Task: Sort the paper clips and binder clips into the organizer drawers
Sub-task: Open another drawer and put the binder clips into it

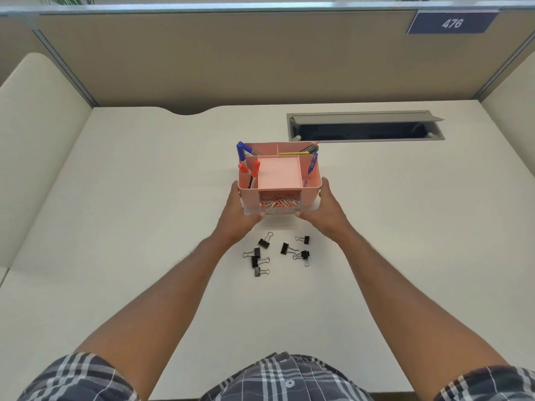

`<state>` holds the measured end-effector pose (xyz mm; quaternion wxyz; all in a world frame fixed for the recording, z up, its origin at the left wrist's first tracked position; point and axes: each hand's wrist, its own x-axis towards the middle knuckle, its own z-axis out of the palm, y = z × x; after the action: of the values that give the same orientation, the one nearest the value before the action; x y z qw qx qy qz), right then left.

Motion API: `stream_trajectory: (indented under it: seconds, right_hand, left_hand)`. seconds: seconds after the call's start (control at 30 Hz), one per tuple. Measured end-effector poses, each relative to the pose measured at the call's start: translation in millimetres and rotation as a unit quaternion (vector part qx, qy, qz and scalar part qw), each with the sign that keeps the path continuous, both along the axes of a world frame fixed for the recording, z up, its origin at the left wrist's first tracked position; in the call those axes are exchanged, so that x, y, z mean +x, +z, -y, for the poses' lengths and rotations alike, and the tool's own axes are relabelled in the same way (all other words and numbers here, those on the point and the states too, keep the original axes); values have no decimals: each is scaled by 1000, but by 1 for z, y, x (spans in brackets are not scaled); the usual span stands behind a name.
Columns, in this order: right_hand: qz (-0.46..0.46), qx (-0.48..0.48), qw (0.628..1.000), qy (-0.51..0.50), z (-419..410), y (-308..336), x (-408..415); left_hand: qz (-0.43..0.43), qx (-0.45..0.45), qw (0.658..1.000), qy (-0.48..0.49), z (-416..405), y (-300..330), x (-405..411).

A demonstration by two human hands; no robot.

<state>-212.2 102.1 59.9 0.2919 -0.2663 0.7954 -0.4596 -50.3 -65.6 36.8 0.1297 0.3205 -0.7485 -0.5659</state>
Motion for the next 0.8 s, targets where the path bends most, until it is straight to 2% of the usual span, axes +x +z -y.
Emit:
stream_trajectory:
  seconds: [0.13, 0.33, 0.53, 0.8]
  right_hand:
    - [-12, 13, 1000, -17, 4, -3, -2]
    - [-36, -1, 995, -97, 18, -10, 3]
    - [-41, -17, 985, -169, 35, -10, 8]
    - [-44, -24, 979, -196, 37, -15, 10]
  left_hand:
    - [-6, -11, 1000, 25, 2, -1, -5]
    - [9, -55, 994, 91, 0, -3, -15]
    - [26, -62, 986, 154, -5, -4, -24]
    - [19, -80, 980, 181, -9, -9, -28]
